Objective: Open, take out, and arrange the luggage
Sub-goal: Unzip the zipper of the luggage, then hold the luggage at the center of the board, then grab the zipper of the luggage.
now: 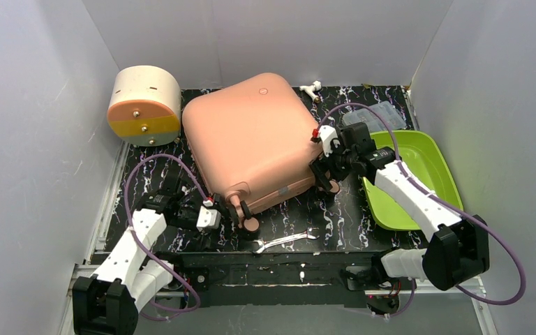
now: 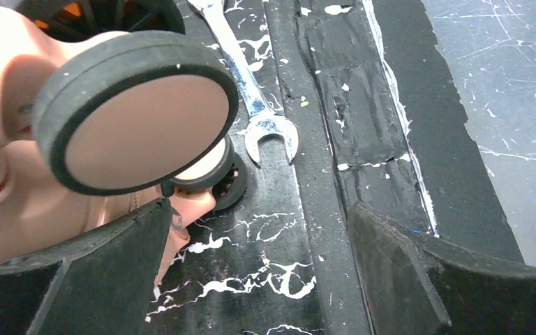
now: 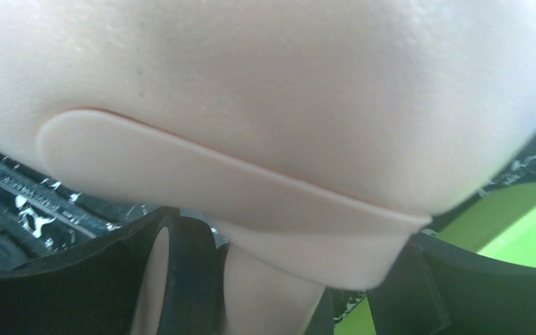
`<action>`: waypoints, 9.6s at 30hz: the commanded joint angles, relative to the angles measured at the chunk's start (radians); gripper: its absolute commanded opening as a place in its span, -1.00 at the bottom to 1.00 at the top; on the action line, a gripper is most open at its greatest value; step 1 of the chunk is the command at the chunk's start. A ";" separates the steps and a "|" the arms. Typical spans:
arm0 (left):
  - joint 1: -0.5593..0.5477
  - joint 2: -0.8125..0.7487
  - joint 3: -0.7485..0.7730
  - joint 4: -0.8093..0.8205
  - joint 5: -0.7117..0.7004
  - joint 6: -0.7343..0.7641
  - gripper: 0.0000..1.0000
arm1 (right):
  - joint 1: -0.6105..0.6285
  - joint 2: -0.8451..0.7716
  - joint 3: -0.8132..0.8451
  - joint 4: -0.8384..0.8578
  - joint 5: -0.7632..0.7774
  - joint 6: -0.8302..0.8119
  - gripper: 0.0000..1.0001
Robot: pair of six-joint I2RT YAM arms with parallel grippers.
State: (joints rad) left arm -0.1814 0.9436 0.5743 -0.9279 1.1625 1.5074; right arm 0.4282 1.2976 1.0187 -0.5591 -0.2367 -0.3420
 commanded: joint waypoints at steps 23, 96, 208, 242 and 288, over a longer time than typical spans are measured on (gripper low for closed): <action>-0.001 -0.169 0.057 0.261 -0.174 -0.494 0.97 | -0.215 0.058 0.168 0.217 0.315 0.092 1.00; -0.133 0.304 0.229 0.466 -0.105 -0.601 0.97 | -0.105 0.273 -0.215 0.900 -0.591 0.020 1.00; -0.100 0.433 0.420 0.004 0.103 -0.285 0.97 | 0.113 0.539 -0.518 2.346 -0.760 0.780 -0.11; -0.090 0.530 0.851 0.338 0.199 -0.661 0.97 | -0.036 0.282 -0.572 1.699 -0.672 0.428 -0.97; -0.185 0.662 0.879 0.439 0.140 -0.786 0.97 | -0.104 0.499 -0.611 2.184 -0.721 0.596 0.05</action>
State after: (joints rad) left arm -0.3622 1.6459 1.4799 -0.5228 1.3159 0.7612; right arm 0.3256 1.8179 0.4603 1.4666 -0.9756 0.3401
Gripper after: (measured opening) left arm 0.982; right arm 0.423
